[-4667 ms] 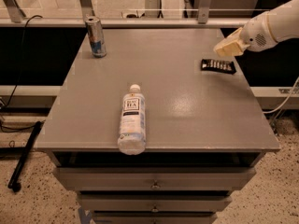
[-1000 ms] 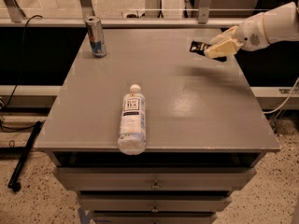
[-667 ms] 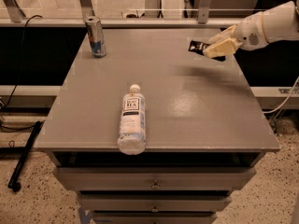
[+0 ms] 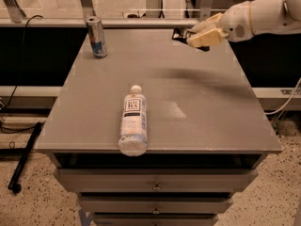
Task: Move rxbar chocolate near blue plastic bottle
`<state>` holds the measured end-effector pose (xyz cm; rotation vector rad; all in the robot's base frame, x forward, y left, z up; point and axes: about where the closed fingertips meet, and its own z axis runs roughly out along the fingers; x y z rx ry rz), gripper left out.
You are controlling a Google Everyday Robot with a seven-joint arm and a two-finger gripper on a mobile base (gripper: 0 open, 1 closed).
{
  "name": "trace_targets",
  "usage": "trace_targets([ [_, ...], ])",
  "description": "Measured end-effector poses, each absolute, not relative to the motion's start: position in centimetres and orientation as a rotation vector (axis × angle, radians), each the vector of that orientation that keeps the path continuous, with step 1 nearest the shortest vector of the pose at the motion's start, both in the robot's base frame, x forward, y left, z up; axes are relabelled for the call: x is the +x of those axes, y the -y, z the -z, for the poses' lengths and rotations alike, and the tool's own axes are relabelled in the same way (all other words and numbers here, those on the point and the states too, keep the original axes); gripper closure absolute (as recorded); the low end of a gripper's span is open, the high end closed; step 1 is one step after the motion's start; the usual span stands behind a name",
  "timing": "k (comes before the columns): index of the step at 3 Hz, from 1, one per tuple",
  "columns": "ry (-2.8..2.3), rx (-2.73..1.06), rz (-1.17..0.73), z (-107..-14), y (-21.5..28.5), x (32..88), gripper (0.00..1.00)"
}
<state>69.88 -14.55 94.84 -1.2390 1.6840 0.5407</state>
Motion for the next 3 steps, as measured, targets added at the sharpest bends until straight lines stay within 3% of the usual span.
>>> trace_targets([
  [3, -1.64, -1.252, -0.583, -94.6, 6.2, 70.3, 1.0],
])
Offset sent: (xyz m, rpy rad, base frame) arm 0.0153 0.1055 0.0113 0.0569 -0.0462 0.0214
